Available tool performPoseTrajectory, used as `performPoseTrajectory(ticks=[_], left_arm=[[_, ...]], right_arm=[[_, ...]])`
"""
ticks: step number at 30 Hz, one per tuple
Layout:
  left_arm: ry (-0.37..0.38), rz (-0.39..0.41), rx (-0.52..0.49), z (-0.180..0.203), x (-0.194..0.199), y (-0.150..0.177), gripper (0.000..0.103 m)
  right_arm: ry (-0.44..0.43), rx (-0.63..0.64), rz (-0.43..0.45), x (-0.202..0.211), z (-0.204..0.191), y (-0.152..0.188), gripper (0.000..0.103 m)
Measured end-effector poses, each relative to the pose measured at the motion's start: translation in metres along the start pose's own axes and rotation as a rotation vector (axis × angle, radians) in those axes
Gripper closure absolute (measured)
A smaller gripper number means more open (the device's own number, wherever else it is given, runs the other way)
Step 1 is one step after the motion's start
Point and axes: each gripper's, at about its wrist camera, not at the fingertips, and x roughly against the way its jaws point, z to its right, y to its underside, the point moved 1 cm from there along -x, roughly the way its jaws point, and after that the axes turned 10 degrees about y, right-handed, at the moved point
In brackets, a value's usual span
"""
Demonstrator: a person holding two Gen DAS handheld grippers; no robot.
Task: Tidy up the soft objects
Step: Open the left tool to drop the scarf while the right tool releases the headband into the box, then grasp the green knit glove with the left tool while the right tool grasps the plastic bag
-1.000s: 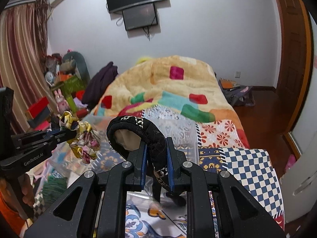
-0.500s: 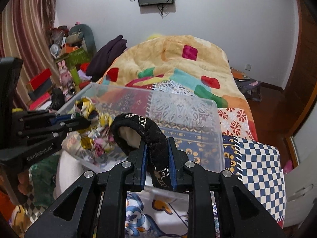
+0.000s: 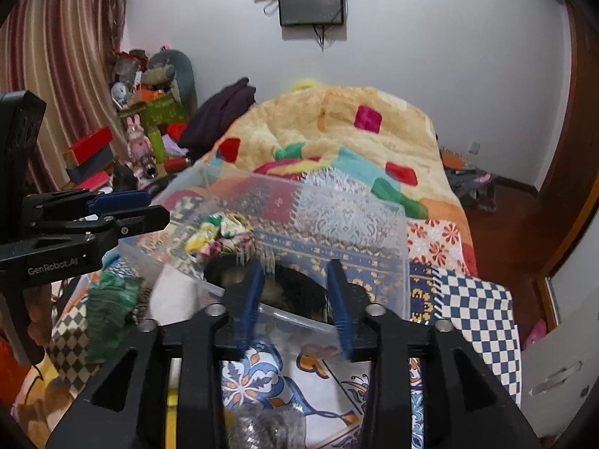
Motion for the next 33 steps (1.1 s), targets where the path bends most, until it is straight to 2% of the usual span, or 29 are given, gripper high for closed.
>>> performPoseTrajectory(ticks=[1, 2, 6, 8, 11, 22, 26, 29, 33], left_arm=[[-0.004, 0.012, -0.001, 0.001, 0.005, 0.001, 0.039], [-0.008, 0.026, 0.0, 0.001, 0.012, 0.003, 0.034], [-0.03, 0.049, 0.006, 0.0, 0.028, 0.012, 0.025], [-0.042, 0.047, 0.007, -0.001, 0.033, 0.019, 0.02], [-0.062, 0.036, 0.003, -0.002, 0.036, 0.032, 0.015], [-0.094, -0.076, 0.094, -0.022, 0.021, 0.087, 0.014], [-0.082, -0.101, 0.134, -0.027, 0.014, 0.1, 0.015], [-0.088, -0.1, 0.125, -0.026, 0.012, 0.104, 0.015], [-0.085, -0.097, 0.095, -0.02, 0.011, 0.108, 0.024]], right_arm=[[0.001, -0.001, 0.015, 0.004, 0.0, -0.001, 0.051], [0.002, -0.002, 0.033, 0.009, -0.001, -0.001, 0.047], [0.003, -0.012, 0.07, 0.025, -0.001, 0.005, 0.046], [0.009, -0.019, 0.079, 0.031, 0.0, 0.009, 0.038], [0.01, -0.029, 0.079, 0.036, 0.0, 0.02, 0.034], [-0.001, -0.064, -0.058, 0.02, -0.001, 0.065, 0.034], [-0.01, -0.098, -0.11, 0.013, 0.006, 0.081, 0.035], [-0.028, -0.107, -0.141, 0.012, 0.005, 0.093, 0.035], [-0.059, -0.114, -0.178, 0.005, 0.002, 0.105, 0.035]])
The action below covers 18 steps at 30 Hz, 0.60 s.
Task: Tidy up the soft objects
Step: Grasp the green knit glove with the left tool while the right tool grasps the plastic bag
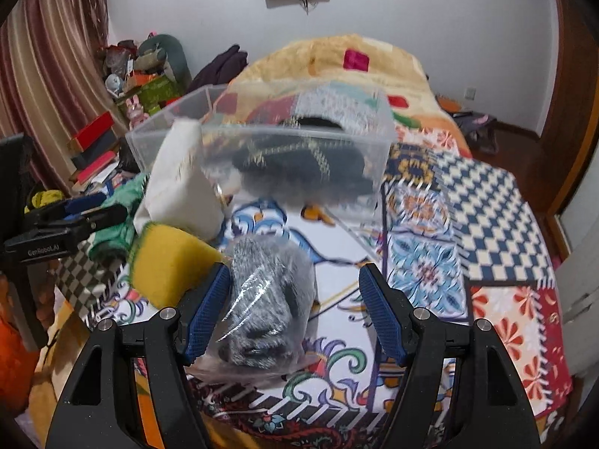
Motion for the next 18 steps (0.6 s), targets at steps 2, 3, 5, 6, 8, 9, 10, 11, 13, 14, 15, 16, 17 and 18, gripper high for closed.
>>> performPoseTrajectory(ticks=[2, 3, 5, 6, 8, 9, 10, 11, 13, 14, 15, 16, 17, 18], left_arm=[[-0.001, 0.009, -0.007, 0.0, 0.001, 0.001, 0.026], [-0.003, 0.011, -0.011, 0.0, 0.001, 0.002, 0.03], [-0.012, 0.01, -0.025, -0.001, 0.001, 0.004, 0.037], [-0.019, 0.011, -0.032, -0.001, 0.001, 0.006, 0.039], [-0.03, 0.017, -0.042, -0.002, 0.001, 0.008, 0.046], [-0.039, 0.023, -0.048, -0.002, 0.002, 0.009, 0.048], [-0.046, 0.027, -0.051, -0.002, 0.003, 0.01, 0.054], [-0.053, 0.031, -0.053, -0.003, 0.003, 0.01, 0.06], [-0.054, 0.033, -0.051, -0.005, 0.004, 0.009, 0.068], [-0.049, 0.033, -0.049, -0.005, 0.005, 0.008, 0.071], [-0.044, 0.035, -0.048, -0.005, 0.006, 0.007, 0.072], [-0.041, 0.036, -0.048, -0.005, 0.007, 0.007, 0.076], [-0.039, 0.036, -0.049, -0.005, 0.008, 0.006, 0.08], [-0.037, 0.037, -0.053, -0.004, 0.009, 0.005, 0.081]], right_arm=[[-0.013, -0.002, -0.002, -0.001, 0.001, 0.002, 0.04], [-0.023, -0.002, -0.003, -0.001, 0.0, 0.002, 0.042], [-0.04, 0.004, -0.002, -0.001, -0.001, 0.003, 0.057], [-0.046, 0.008, -0.001, -0.001, -0.002, 0.004, 0.06], [-0.042, 0.021, 0.008, 0.0, -0.006, 0.005, 0.067], [-0.036, 0.027, 0.013, 0.001, -0.008, 0.005, 0.069], [-0.031, 0.033, 0.018, 0.002, -0.009, 0.005, 0.071], [-0.025, 0.036, 0.024, 0.002, -0.01, 0.005, 0.073], [-0.015, 0.033, 0.031, 0.003, -0.009, 0.004, 0.075], [-0.011, 0.025, 0.037, 0.004, -0.008, 0.004, 0.076], [-0.013, 0.017, 0.039, 0.004, -0.005, 0.001, 0.076], [-0.011, 0.007, 0.045, 0.005, -0.002, 0.0, 0.077], [-0.009, -0.003, 0.051, 0.007, 0.0, -0.002, 0.077], [-0.008, -0.01, 0.056, 0.009, 0.002, -0.004, 0.077]])
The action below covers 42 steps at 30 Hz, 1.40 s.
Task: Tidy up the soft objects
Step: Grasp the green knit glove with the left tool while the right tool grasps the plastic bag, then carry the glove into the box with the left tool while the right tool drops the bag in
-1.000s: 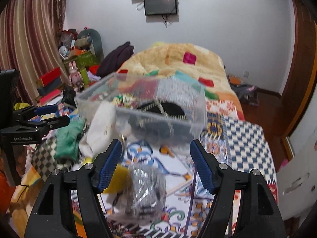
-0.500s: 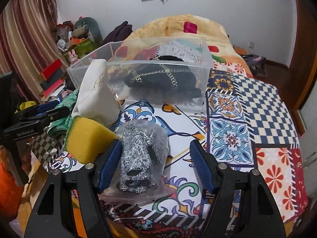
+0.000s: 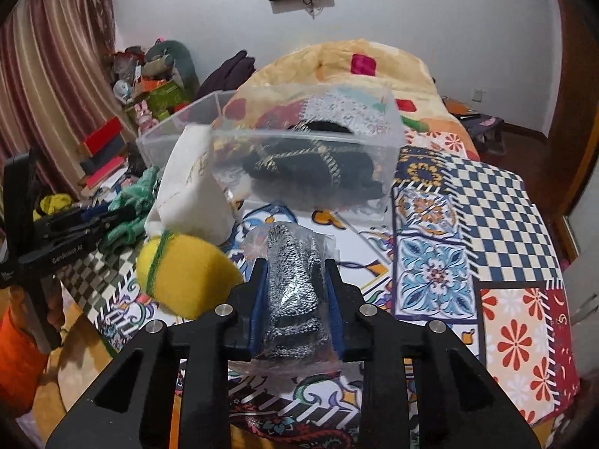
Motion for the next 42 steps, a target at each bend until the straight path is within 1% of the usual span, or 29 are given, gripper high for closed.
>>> performPoseTrajectory(ticks=[1, 2, 11, 18, 24, 27, 33, 39, 42], left_arm=[[0.001, 0.002, -0.004, 0.001, 0.002, -0.001, 0.086], [0.002, 0.004, -0.008, 0.002, 0.004, -0.002, 0.087], [0.03, 0.09, -0.005, 0.008, 0.036, -0.017, 0.087], [0.059, 0.189, -0.004, 0.012, 0.06, -0.044, 0.087], [0.106, 0.248, -0.004, 0.017, 0.061, -0.073, 0.087], [0.107, 0.262, -0.016, 0.02, 0.056, -0.085, 0.087], [0.11, 0.241, -0.035, 0.022, 0.033, -0.103, 0.087], [0.114, 0.172, -0.036, 0.023, -0.002, -0.112, 0.087], [0.132, 0.133, -0.029, 0.021, -0.02, -0.115, 0.087]], right_arm=[[0.004, -0.009, 0.01, 0.002, 0.002, -0.001, 0.077], [0.006, -0.016, 0.019, 0.005, 0.005, -0.002, 0.077], [0.023, -0.041, 0.095, 0.025, 0.015, -0.022, 0.077], [0.03, -0.043, 0.174, 0.038, 0.014, -0.048, 0.077], [0.033, -0.031, 0.247, 0.045, 0.009, -0.071, 0.077], [0.033, -0.028, 0.276, 0.045, 0.008, -0.082, 0.077], [0.022, -0.033, 0.286, 0.032, 0.007, -0.101, 0.077], [0.027, -0.027, 0.24, 0.008, 0.006, -0.109, 0.077], [0.031, -0.019, 0.203, -0.007, 0.005, -0.109, 0.077]])
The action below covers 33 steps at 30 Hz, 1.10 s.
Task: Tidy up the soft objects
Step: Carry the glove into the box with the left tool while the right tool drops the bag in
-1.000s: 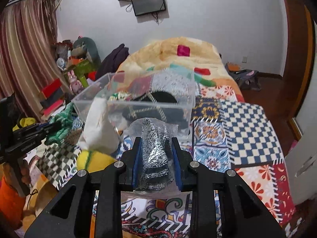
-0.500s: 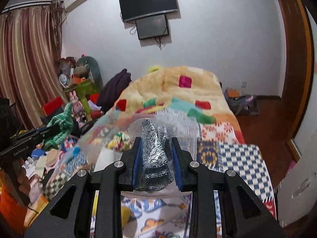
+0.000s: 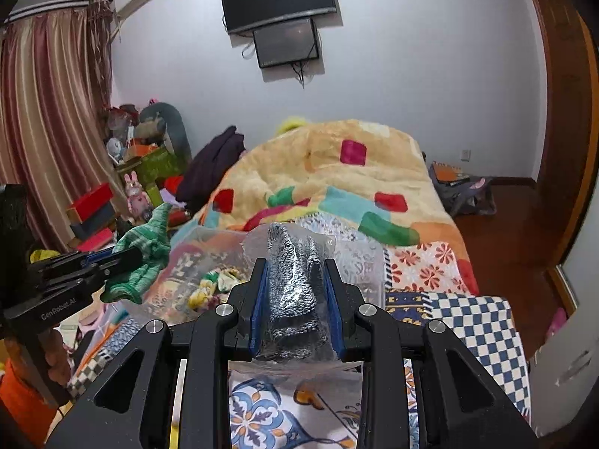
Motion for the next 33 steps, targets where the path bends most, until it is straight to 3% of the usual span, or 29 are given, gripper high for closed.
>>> performPoseTrajectory(ticks=[8, 16, 21, 26, 33], left_arm=[[-0.011, -0.089, -0.034, 0.002, -0.038, 0.005, 0.087], [-0.013, -0.151, -0.043, 0.002, -0.056, 0.013, 0.086], [-0.002, -0.155, -0.034, 0.003, -0.052, 0.014, 0.074], [0.005, -0.128, -0.012, 0.003, -0.04, 0.014, 0.06], [-0.002, -0.06, -0.027, 0.008, -0.007, 0.015, 0.046]], right_arm=[[0.024, 0.046, -0.094, -0.032, -0.006, 0.012, 0.077], [0.031, 0.078, -0.13, -0.042, -0.011, 0.016, 0.077], [0.039, 0.083, -0.151, -0.044, -0.01, 0.017, 0.073], [0.066, 0.086, -0.121, -0.035, -0.009, 0.015, 0.048], [0.044, 0.076, -0.055, -0.004, -0.01, 0.008, 0.046]])
